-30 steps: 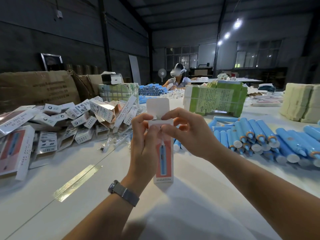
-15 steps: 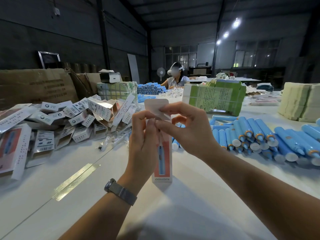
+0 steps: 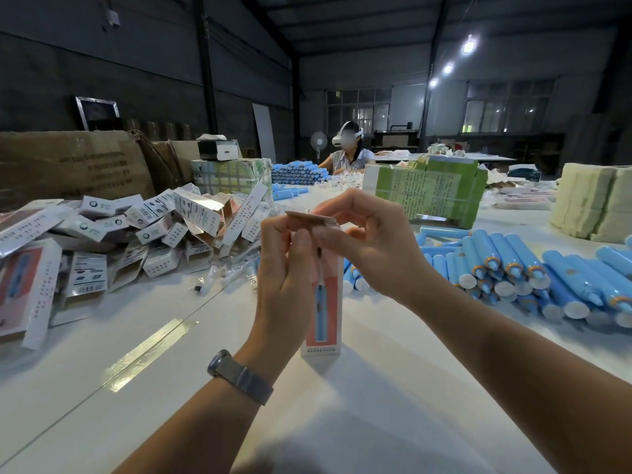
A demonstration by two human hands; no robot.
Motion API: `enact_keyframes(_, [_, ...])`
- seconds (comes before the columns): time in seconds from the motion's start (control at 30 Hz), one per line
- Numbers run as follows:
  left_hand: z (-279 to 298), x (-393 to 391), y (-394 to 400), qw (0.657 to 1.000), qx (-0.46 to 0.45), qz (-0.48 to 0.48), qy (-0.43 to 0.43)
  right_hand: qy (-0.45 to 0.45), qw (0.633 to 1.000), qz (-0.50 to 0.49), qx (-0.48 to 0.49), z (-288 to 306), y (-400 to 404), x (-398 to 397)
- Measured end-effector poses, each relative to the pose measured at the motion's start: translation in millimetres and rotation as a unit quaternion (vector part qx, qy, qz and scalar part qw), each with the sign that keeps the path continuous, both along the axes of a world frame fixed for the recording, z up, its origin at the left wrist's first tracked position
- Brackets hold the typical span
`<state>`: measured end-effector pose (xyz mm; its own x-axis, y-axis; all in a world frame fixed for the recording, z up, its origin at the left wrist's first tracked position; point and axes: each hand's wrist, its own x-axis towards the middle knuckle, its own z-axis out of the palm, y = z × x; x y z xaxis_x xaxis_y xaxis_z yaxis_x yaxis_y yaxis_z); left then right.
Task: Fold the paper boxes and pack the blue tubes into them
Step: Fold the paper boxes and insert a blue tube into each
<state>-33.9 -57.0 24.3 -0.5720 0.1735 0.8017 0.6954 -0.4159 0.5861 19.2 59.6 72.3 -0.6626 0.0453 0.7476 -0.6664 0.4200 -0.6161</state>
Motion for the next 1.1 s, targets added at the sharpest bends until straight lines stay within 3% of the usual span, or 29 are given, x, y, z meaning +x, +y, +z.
enact_keyframes(0.17, [-0.4, -0.8, -0.9, 1.000, 0.014, -0.021, -0.017, -0.011, 1.000, 0.019, 0.003, 0.1, 3.0, 1.5])
enact_keyframes(0.5, [-0.9, -1.4, -0.5, 1.000, -0.006, 0.010, 0.029, -0.055, 0.997, 0.046, -0.037, 2.5, 8.7, 3.8])
enact_keyframes(0.67, [-3.4, 0.8, 0.0, 1.000, 0.000, -0.006, -0.009, -0.039, 0.999, 0.028, 0.018, 4.0, 9.7, 7.1])
enact_keyframes(1.1, [-3.5, -1.9, 0.7, 0.999, -0.016, 0.000, 0.039, -0.013, 0.992, -0.063, 0.105, 1.5, 6.4, 3.4])
